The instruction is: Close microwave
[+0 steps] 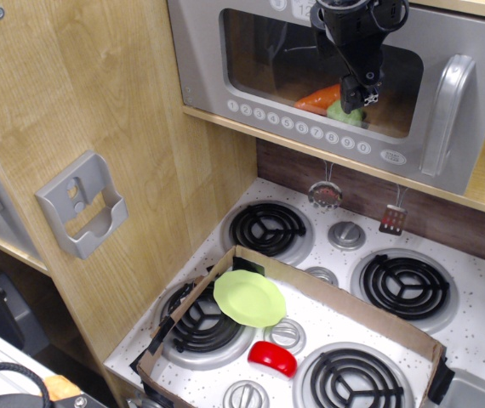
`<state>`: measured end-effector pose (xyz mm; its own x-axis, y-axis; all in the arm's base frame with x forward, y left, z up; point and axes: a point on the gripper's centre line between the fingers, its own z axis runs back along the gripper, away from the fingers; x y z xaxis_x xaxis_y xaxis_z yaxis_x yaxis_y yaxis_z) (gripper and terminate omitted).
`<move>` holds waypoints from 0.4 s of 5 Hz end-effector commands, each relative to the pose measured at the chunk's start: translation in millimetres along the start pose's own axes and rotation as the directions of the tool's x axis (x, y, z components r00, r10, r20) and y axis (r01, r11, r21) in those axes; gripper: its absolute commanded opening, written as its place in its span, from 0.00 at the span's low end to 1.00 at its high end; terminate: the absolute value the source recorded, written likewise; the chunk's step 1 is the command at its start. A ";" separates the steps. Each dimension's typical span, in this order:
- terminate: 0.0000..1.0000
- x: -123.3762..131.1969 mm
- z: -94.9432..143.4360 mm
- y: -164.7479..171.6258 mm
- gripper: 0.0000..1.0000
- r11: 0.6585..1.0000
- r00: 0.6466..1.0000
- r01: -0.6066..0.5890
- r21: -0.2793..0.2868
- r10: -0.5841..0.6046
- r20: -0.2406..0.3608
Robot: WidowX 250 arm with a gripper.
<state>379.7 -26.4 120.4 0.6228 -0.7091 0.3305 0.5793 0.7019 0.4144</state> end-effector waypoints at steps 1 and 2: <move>0.00 21.1 22.0 9.3 1.00 0.999 0.998 0.004 0.044 -0.007 0.058; 1.00 21.1 22.0 9.3 1.00 0.999 0.998 0.004 0.044 -0.007 0.058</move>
